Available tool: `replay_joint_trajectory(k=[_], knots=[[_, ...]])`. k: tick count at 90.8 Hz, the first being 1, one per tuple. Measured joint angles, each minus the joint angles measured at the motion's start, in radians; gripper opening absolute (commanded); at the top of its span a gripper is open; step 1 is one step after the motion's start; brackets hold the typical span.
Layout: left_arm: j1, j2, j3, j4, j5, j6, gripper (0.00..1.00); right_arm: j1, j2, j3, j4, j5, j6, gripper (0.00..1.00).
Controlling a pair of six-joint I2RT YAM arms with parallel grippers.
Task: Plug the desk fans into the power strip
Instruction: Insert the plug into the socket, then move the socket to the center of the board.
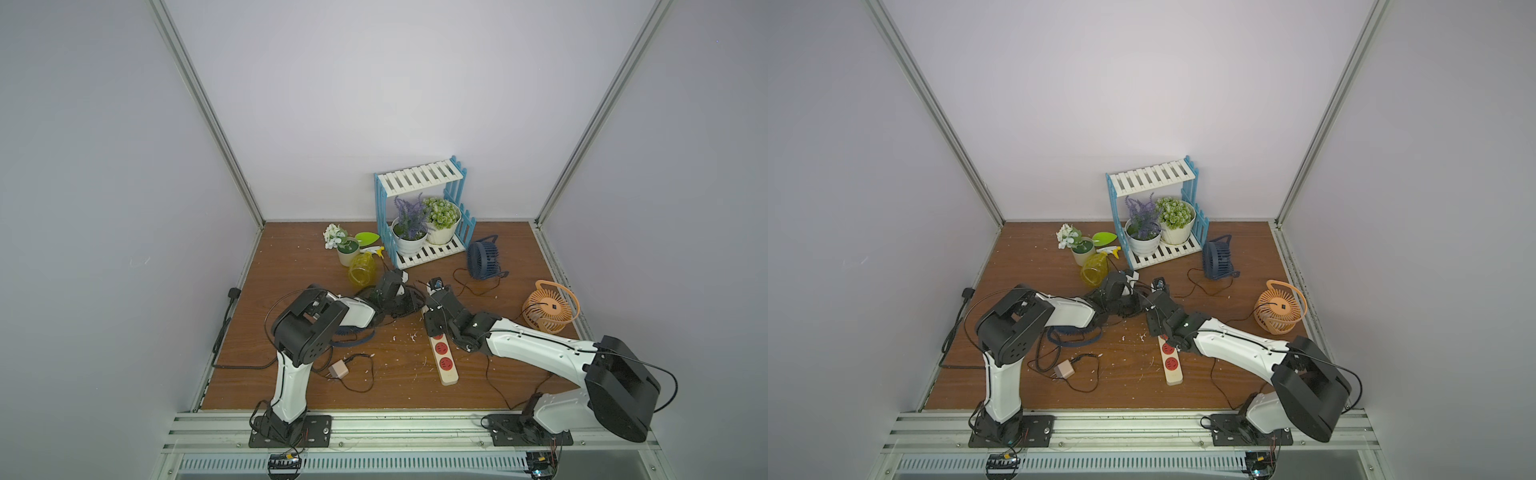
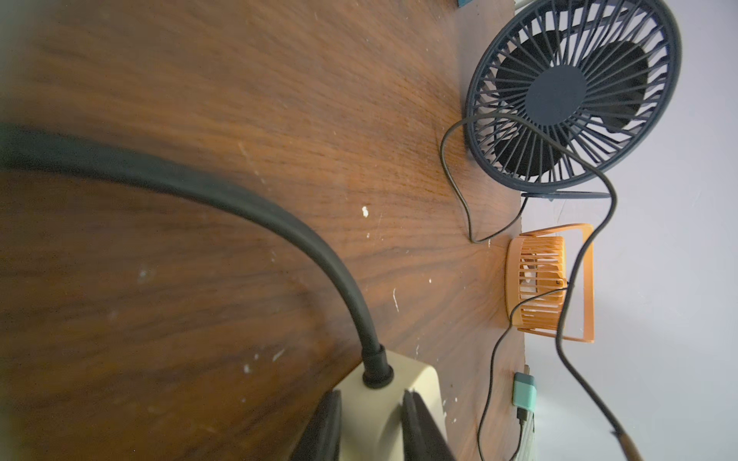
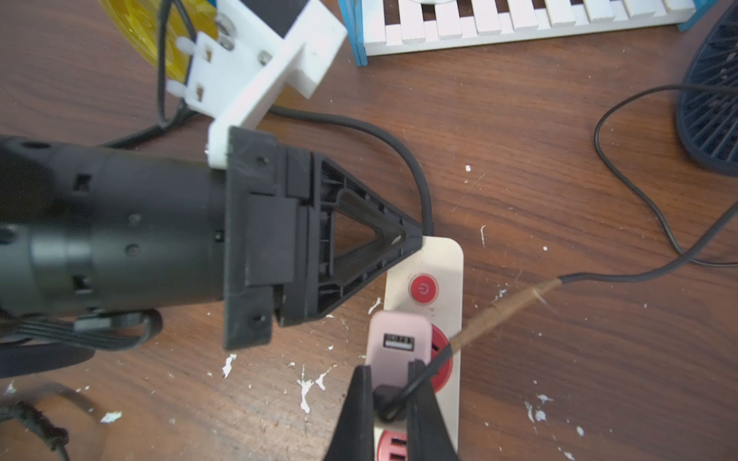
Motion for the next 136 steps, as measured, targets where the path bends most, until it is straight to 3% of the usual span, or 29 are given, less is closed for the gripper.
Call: replay_joint_trajectory(k=[31,52,68,93,118,136], knots=[[0.0,0.0,0.0,0.001,-0.009,0.0,0.29,0.041,0.0,-0.052,0.101,0.091,0.067,0.0],[0.0,-0.001,0.002,-0.002,-0.008,0.002,0.32,0.035,-0.012,0.014,-0.001,0.08,0.049,0.37],[-0.006,-0.032,0.065,-0.142,-0.022,0.063,0.43,0.037,-0.108,-0.011,-0.185,-0.008,0.036,0.56],[-0.008,-0.162,0.198,-0.304,-0.091,0.195,0.62,0.038,-0.357,-0.147,-0.311,-0.087,0.042,0.67],[-0.008,-0.328,0.094,-0.383,-0.171,0.248,0.69,0.089,-0.32,-0.214,-0.33,-0.138,0.059,0.71],[-0.008,-0.433,0.056,-0.434,-0.206,0.272,0.7,0.145,-0.261,-0.205,-0.275,-0.143,0.076,0.81]])
